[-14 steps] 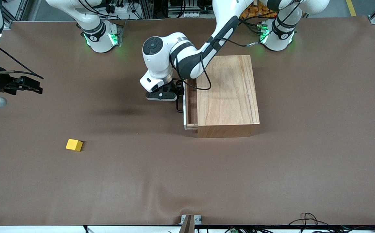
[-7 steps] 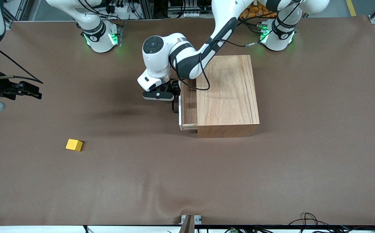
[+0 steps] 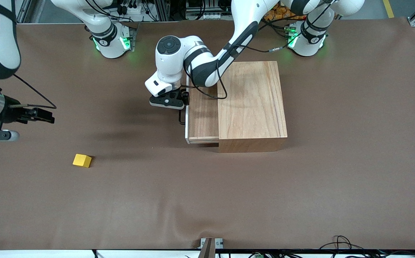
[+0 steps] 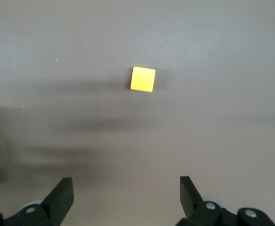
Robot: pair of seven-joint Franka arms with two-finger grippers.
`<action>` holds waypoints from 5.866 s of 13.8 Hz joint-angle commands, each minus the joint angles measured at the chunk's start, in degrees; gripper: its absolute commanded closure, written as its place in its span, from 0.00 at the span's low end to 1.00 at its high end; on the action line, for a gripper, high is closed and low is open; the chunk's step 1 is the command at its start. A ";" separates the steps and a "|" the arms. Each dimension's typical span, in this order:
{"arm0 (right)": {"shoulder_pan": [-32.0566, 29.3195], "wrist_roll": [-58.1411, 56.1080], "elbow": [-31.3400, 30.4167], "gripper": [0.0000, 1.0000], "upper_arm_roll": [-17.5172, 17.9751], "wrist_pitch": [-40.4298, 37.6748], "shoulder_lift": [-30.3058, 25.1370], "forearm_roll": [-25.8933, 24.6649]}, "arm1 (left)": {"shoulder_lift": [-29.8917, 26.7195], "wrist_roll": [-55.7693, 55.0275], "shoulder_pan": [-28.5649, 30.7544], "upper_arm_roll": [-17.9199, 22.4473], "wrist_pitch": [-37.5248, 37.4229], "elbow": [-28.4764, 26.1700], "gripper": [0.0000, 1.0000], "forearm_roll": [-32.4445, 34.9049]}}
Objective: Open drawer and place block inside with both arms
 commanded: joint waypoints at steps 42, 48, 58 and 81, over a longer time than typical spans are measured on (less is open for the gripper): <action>-1.52 -11.29 0.53 0.88 0.65 24.45 26.89 10.95 | -52.42 52.21 60.95 -0.16 -40.59 -25.22 0.00 -2.03; 5.23 -11.47 3.08 0.90 0.65 8.81 14.85 10.51 | -54.55 52.29 61.04 -0.15 -41.64 -26.65 0.00 -2.03; 29.84 10.99 5.81 0.94 0.74 4.83 9.64 13.58 | -53.58 51.94 60.69 -0.51 -41.55 -25.24 0.00 -2.03; 48.85 44.78 0.89 0.47 0.82 22.06 17.55 13.59 | -54.46 53.70 60.77 -0.59 -41.81 -25.50 0.00 -2.39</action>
